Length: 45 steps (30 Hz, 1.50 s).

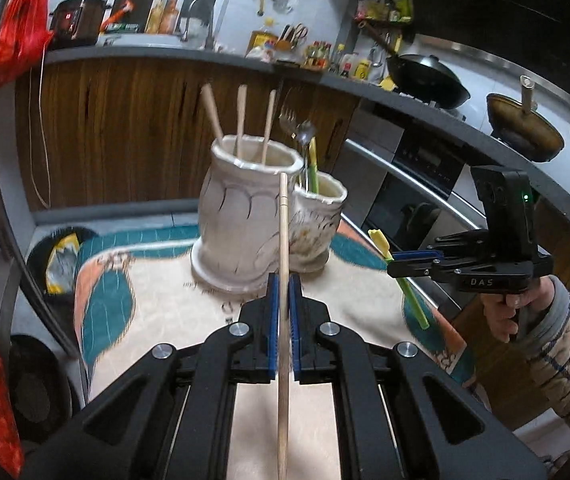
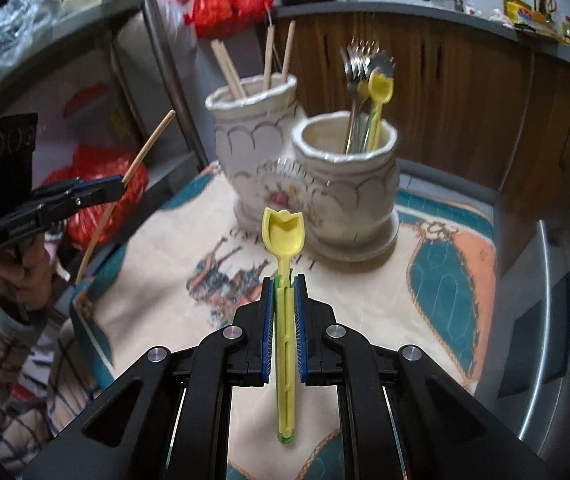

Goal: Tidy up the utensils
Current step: 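Lower the chopstick into the tall pot while the right lowers the spoon in, then open both grippers to release the chopstick and yellow spoon in the holder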

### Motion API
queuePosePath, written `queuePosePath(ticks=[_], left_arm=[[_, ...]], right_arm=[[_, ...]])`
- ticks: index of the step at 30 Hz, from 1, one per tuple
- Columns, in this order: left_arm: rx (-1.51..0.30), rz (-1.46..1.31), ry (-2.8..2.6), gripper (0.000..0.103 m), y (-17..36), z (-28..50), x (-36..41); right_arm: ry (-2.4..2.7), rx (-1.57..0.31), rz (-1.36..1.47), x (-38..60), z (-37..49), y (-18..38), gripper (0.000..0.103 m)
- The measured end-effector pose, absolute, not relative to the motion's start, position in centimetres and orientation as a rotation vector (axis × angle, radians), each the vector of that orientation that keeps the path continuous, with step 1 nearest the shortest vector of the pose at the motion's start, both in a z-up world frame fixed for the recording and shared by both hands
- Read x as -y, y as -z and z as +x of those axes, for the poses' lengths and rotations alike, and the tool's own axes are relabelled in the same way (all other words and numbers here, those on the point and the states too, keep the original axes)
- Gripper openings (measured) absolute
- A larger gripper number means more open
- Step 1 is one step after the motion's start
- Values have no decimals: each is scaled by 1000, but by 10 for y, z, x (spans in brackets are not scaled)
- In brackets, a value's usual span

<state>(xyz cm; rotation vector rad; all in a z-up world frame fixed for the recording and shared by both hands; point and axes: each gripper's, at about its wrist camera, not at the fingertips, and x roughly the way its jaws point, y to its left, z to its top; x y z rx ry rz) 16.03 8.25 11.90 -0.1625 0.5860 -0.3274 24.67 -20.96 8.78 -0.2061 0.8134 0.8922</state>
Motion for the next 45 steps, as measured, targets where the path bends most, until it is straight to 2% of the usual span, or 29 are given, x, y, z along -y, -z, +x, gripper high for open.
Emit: queuePosePath(ticks=[8,24,37,45], left_arm=[[-531,-165,323,5,-138,172,-75],[-255,-297,304,5,-198,230,-94],[-168,-256,272,5,-201,280,-74],[-86,-229,198,5,-181,300,-67]], right_arm=[[-895,-733,-152,213,251,-106,11],[-859,-533,28,203,292,-149,11],[-788,-418,33,183,329,-163,11],[-721,-378,18,173,344,-144,11]])
